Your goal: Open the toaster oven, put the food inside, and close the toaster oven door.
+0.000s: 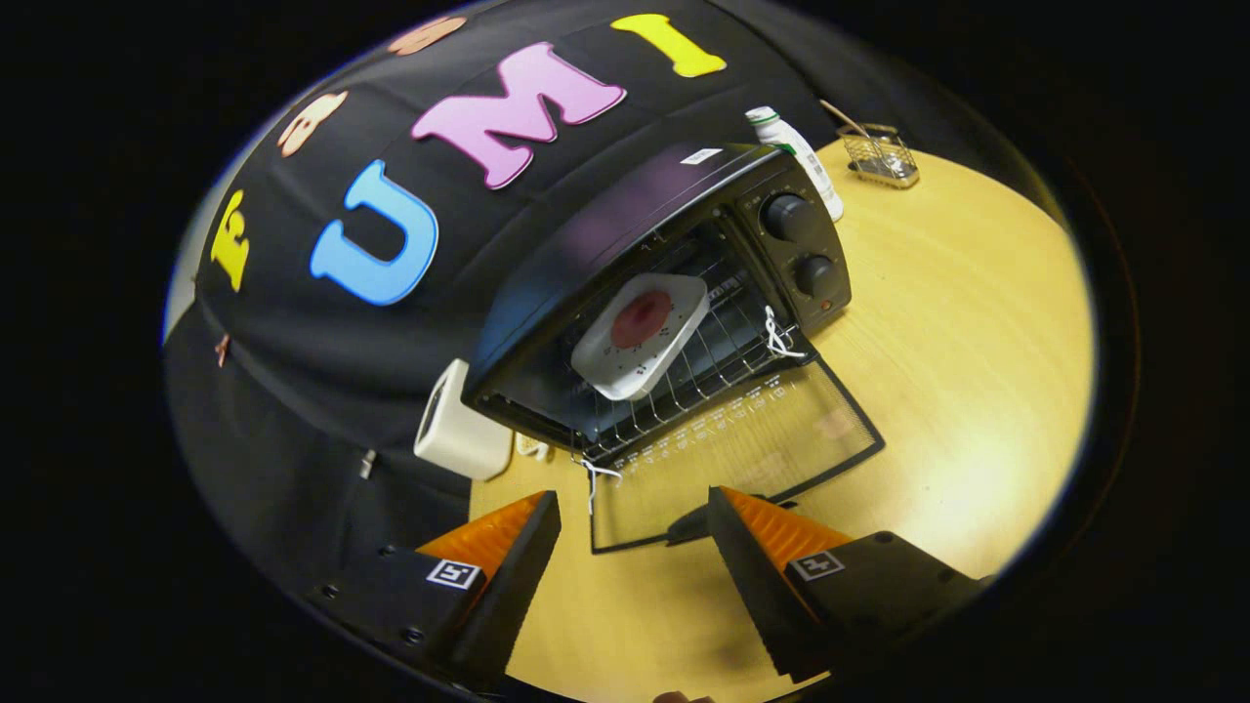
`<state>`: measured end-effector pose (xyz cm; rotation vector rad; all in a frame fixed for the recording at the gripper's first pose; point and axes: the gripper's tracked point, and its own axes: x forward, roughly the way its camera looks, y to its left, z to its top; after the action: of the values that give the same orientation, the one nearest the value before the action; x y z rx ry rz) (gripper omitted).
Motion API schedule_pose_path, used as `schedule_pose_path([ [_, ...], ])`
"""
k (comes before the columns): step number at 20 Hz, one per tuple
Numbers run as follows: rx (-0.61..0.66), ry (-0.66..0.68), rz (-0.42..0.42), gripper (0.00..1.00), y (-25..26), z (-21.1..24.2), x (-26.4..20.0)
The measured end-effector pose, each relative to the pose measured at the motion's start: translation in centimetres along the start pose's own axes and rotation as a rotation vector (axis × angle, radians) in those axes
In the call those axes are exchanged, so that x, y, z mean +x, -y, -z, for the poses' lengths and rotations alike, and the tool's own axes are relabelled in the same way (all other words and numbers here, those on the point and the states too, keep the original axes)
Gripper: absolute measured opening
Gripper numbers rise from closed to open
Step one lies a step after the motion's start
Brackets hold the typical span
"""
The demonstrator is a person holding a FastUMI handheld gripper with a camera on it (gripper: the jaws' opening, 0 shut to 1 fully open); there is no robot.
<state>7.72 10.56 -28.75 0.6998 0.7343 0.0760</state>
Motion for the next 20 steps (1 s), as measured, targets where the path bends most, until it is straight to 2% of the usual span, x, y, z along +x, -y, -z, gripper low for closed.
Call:
schedule_pose_path([
  [4, -0.227, -0.025, 0.077, 0.99, 1.8, 2.3, -0.9],
  [7, -0.366, -0.049, 0.199, 0.99, 4.6, 2.7, -1.4],
  [13, -0.483, -0.115, 0.357, 0.99, 7.4, 5.9, -0.3],
  [17, -0.541, -0.144, 0.408, 0.99, 8.3, 7.1, 1.3],
  [20, -0.531, -0.168, 0.445, 0.98, 9.2, 7.7, 2.7],
])
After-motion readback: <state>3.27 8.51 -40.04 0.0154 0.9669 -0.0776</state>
